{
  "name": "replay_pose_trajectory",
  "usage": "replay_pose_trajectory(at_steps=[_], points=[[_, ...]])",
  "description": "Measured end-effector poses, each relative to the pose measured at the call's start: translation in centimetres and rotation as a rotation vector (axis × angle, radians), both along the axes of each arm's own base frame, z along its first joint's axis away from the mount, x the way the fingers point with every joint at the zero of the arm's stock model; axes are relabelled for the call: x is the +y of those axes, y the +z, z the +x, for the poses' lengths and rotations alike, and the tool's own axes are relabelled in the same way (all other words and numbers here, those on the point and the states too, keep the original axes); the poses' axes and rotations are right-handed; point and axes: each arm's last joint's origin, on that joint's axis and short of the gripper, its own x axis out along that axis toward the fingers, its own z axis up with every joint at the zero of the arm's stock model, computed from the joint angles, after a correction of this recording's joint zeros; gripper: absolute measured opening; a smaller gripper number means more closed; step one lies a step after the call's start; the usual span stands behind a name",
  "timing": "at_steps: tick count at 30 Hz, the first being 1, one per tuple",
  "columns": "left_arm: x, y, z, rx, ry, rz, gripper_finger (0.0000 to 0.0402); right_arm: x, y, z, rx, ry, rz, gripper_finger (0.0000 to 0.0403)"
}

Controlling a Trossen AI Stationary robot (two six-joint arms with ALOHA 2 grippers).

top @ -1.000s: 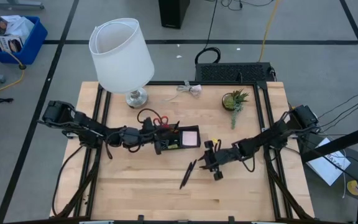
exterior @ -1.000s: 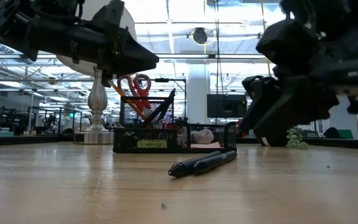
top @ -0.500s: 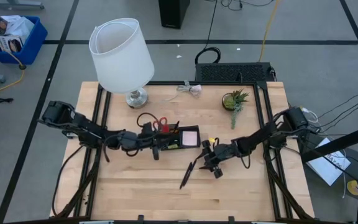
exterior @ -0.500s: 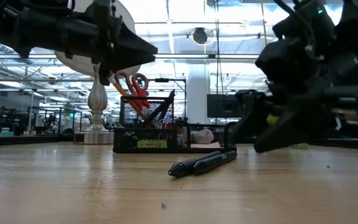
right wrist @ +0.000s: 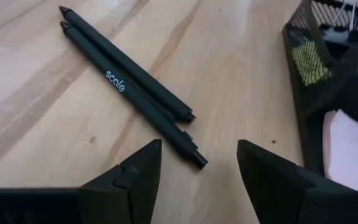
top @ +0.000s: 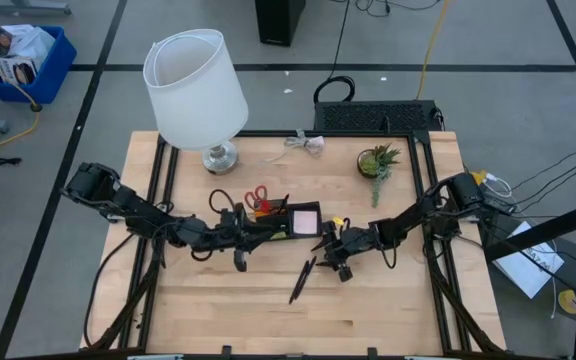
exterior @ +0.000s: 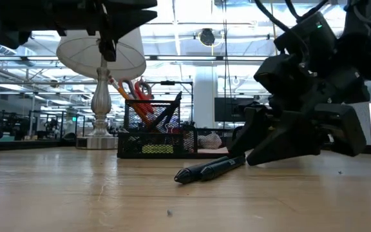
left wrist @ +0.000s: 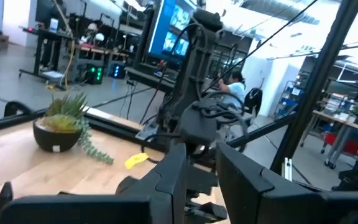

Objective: Pick and place office supplies into organizer
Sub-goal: Put the black pen into the black desk organizer

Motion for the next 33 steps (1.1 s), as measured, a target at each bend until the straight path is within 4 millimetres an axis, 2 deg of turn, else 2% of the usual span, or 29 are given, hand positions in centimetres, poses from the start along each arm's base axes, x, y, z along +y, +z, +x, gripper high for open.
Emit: replay_pose_trajectory(at_steps=[5,12,29,33], points=[[-0.2,0.2,-0.1,-0.022,-0.005,0.005,0.0090,-0.2,-0.2,0.0,0.044,0.016,0.096,0.0194],[-0.2,0.3,-0.1,-0.025,-0.004,0.007,0.0090,0.2,-0.3,-0.3,0.075,0.015,0.132,0.0178],[-0.1,0.3,-0.1,-0.025,-0.003,0.006,0.0090,4.7,-0.1,-1.6,0.091,0.120,0.227,0.0129],[-0.1,0.3,-0.1,-0.025,-0.003,0.006,0.0090,5.4,0.1,-1.7,0.036,0.069,0.184,0.0126]])
